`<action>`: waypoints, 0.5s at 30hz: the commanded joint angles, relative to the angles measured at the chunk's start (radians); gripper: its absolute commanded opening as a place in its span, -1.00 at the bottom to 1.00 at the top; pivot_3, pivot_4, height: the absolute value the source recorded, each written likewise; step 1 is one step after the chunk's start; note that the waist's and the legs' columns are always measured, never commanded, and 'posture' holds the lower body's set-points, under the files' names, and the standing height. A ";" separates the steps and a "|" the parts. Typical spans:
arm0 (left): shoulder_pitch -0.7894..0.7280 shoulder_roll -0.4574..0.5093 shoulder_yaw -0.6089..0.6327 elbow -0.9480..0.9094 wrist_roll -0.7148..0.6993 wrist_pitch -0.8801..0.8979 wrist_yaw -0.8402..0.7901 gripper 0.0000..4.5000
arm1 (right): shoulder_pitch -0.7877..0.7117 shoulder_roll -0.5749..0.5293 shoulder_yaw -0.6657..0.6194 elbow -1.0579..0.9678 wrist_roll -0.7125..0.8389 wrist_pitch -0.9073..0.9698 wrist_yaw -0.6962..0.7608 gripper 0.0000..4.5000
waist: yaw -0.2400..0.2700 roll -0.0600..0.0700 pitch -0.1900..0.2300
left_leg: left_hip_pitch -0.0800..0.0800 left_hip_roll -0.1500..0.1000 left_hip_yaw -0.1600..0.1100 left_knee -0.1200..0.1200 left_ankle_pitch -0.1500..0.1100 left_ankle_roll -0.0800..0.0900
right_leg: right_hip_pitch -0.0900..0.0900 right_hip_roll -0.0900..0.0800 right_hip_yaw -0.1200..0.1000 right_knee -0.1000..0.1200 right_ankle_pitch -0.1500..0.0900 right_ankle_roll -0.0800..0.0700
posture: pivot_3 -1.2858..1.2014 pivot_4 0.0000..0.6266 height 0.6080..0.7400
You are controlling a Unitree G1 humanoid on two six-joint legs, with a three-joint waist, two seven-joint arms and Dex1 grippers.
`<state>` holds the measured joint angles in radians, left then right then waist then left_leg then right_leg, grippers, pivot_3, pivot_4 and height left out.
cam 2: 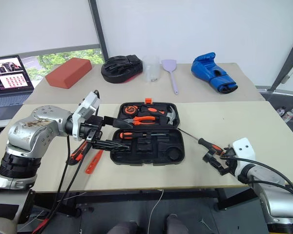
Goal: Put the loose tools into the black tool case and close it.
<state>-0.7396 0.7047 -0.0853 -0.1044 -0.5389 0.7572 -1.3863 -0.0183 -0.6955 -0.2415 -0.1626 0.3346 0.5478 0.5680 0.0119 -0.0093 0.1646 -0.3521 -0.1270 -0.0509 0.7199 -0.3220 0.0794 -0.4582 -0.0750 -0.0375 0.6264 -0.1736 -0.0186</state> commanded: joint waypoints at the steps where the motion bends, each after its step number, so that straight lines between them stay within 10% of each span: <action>1: -0.015 0.015 0.004 -0.016 -0.007 -0.030 0.000 0.98 | -0.014 -0.015 -0.041 -0.058 0.026 0.008 0.017 1.00 | 0.000 0.000 0.000 | 0.000 0.000 0.000 0.000 0.000 0.000 | 0.000 0.000 0.000 0.000 0.000 0.000 | 0.03 -0.52 1.00; 15: 0.000 0.013 -0.014 -0.016 0.000 -0.069 0.008 0.98 | -0.061 -0.204 -0.124 -0.161 0.126 0.123 0.169 1.00 | 0.003 0.000 0.000 | 0.000 0.000 0.000 -0.003 0.000 0.000 | 0.000 -0.001 -0.001 -0.003 0.000 0.000 | 0.03 -0.52 1.00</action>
<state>-0.7369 0.7077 -0.1042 -0.1035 -0.5373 0.7142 -1.3828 -0.0647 -0.8798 -0.3275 -0.3351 0.4576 0.6786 0.7293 0.0154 -0.0091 0.1649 -0.3524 -0.1268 -0.0513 0.7167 -0.3219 0.0798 -0.4580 -0.0757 -0.0382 0.6236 -0.1737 -0.0186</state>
